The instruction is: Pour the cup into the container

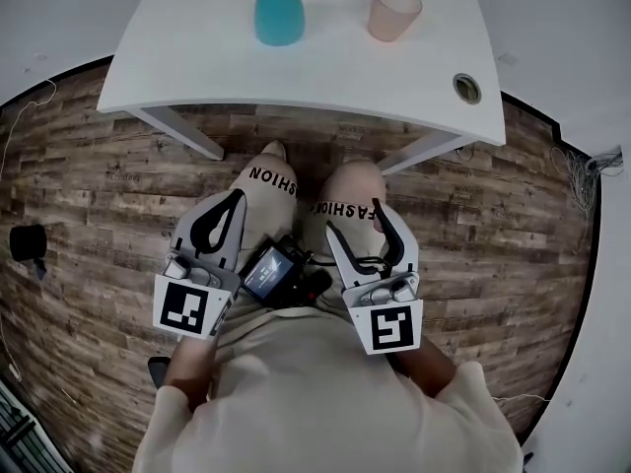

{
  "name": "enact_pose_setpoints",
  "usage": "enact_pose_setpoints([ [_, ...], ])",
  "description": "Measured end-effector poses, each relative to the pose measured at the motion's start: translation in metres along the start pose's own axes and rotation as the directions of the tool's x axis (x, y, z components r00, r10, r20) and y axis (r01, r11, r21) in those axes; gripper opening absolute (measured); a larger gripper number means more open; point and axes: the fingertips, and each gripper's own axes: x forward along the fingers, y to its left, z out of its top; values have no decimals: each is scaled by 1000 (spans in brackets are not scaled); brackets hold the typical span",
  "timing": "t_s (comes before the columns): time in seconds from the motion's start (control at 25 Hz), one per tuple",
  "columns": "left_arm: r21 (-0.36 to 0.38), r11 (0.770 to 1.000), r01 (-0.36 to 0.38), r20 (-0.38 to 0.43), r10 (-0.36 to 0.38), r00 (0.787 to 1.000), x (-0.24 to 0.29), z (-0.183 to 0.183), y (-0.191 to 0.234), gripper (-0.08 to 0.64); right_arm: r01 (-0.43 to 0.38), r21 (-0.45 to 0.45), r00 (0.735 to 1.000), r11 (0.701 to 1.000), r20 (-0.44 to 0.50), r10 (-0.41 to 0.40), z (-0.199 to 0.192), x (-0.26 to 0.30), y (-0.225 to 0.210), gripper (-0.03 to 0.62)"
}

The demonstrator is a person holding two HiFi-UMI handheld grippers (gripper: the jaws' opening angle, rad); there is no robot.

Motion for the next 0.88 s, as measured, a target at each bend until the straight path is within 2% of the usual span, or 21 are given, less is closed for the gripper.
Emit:
enact_pose_setpoints([
  [0.24,-8,999,35,-3,-35,999,-15,-8,8,11,30,20,999,999,20,-31,6,1,22,282],
  [0.56,-58,993,98,-19,-99,995,-30,-27,15,11,80,21,997,997,-3,-80,7,-5,44,282],
  [0.88,-48,983,179,-8,-180,984,-28,-25,16,11,148,44,989,988,-10,-148,11,-5,46,282],
])
